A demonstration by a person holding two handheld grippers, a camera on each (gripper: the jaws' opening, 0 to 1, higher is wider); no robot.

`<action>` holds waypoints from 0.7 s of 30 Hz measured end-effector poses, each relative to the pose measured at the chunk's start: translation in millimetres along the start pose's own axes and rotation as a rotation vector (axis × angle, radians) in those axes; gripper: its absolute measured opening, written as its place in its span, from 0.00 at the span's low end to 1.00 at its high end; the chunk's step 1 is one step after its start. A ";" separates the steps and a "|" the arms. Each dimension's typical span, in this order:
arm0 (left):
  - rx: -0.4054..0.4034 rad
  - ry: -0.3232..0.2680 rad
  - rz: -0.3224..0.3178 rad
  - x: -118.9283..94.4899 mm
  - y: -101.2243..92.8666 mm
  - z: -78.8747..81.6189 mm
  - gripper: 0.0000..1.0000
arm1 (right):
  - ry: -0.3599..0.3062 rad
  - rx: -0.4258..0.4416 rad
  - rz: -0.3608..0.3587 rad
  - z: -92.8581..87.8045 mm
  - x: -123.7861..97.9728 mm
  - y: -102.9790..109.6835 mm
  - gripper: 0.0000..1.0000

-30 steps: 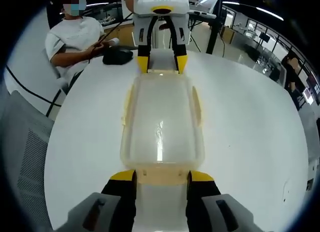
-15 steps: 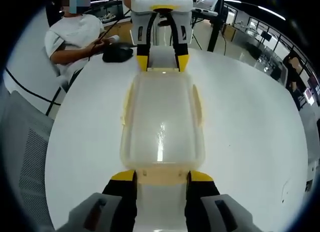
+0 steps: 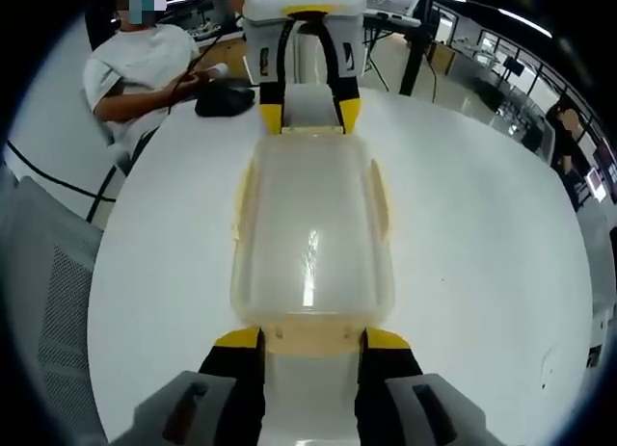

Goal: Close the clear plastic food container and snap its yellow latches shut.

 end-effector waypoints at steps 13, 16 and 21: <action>-0.007 -0.027 0.042 -25.1 -2.5 11.8 0.36 | -0.037 -0.032 -0.014 5.7 -23.4 -1.3 0.33; -0.002 -0.026 0.049 -27.8 -1.9 13.7 0.36 | -0.039 -0.032 -0.018 6.8 -28.2 -1.8 0.33; -0.002 -0.042 0.063 -34.0 -0.5 20.1 0.36 | -0.044 -0.034 -0.027 6.2 -38.2 -3.4 0.34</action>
Point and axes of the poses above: the point that each gripper's makers call its tool centre point, and the gripper's own axes: x roughly forward along the fingers, y roughly to its left, z roughly out of its top, the point moved 5 cm from there along -x, roughly backward along the fingers, and after that the axes turned 5 degrees about -y, right-handed, at the moved point
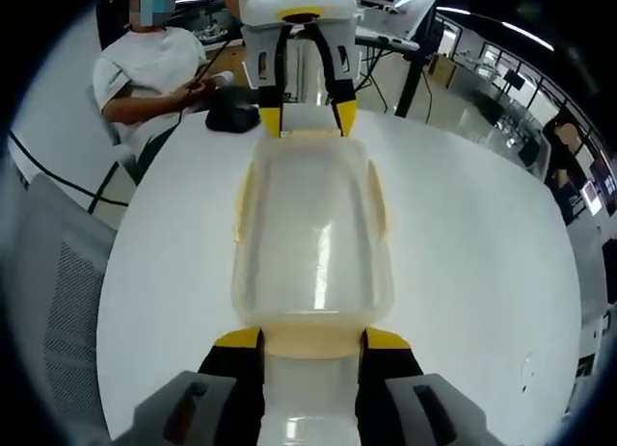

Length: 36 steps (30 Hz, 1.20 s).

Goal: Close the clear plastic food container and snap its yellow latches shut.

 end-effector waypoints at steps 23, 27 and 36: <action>0.028 -0.024 0.010 -17.2 5.1 32.7 0.36 | -0.012 0.003 -0.012 -6.1 -39.0 -0.3 0.34; 0.032 -0.031 0.010 -17.5 4.8 38.9 0.36 | -0.009 0.006 -0.014 -9.1 -43.2 0.0 0.34; 0.042 -0.042 0.008 -17.1 5.7 53.3 0.36 | -0.003 0.013 -0.024 -17.8 -55.3 0.9 0.34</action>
Point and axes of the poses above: the point that each gripper's makers call its tool centre point, and the gripper's own axes: x roughly forward along the fingers, y roughly to its left, z roughly out of its top, the point moved 5 cm from there along -x, roughly backward along the fingers, and after that the axes turned 5 degrees about -y, right-handed, at the moved point
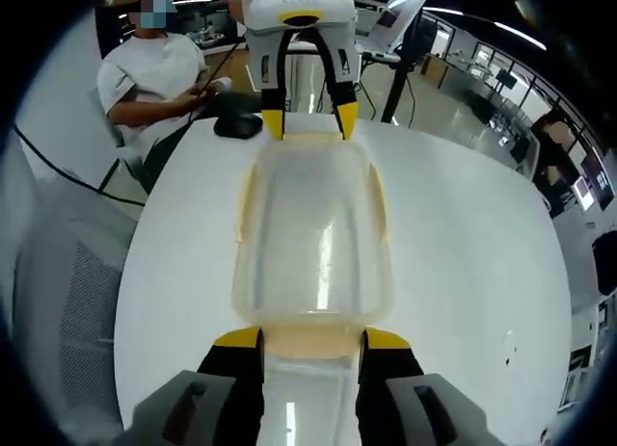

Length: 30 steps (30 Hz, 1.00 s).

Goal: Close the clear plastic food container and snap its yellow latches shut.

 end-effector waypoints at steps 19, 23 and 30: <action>0.035 -0.024 -0.018 10.1 0.5 33.8 0.36 | -0.011 0.037 0.002 -26.7 -26.1 5.5 0.34; 0.040 -0.029 -0.021 12.0 0.0 41.8 0.36 | -0.015 0.043 -0.001 -32.4 -31.6 6.5 0.34; 0.052 -0.036 -0.024 17.1 0.2 54.5 0.36 | -0.010 0.054 -0.009 -43.7 -38.9 7.9 0.34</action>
Point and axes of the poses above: the point that each gripper's makers call its tool centre point, and the gripper's own axes: x roughly forward along the fingers, y roughly to its left, z roughly out of its top, the point moved 5 cm from there along -x, roughly backward along the fingers, and after that the axes turned 5 degrees about -y, right-handed, at the moved point
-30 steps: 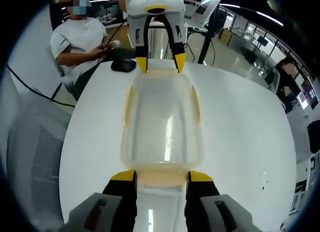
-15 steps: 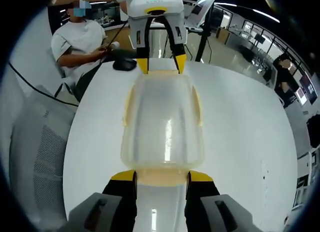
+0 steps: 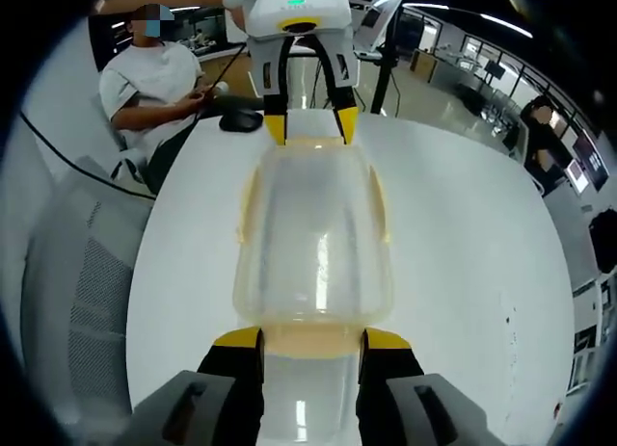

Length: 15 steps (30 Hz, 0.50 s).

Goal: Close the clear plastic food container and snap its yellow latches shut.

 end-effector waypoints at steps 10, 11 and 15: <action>0.015 -0.012 -0.006 8.2 0.6 15.6 0.36 | 0.012 0.016 -0.002 -16.1 -7.4 0.6 0.34; 0.015 -0.012 -0.007 8.7 0.7 16.1 0.36 | 0.012 0.017 -0.002 -17.3 -8.3 0.9 0.34; 0.017 -0.011 -0.012 12.7 0.9 22.7 0.36 | 0.016 0.020 -0.002 -23.6 -10.9 2.4 0.34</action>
Point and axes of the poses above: the point that each gripper's makers call its tool centre point, and the gripper's own axes: x roughly forward along the fingers, y roughly to its left, z roughly out of its top, the point moved 5 cm from there along -x, roughly backward along the fingers, and after that the axes turned 5 degrees about -y, right-handed, at the moved point
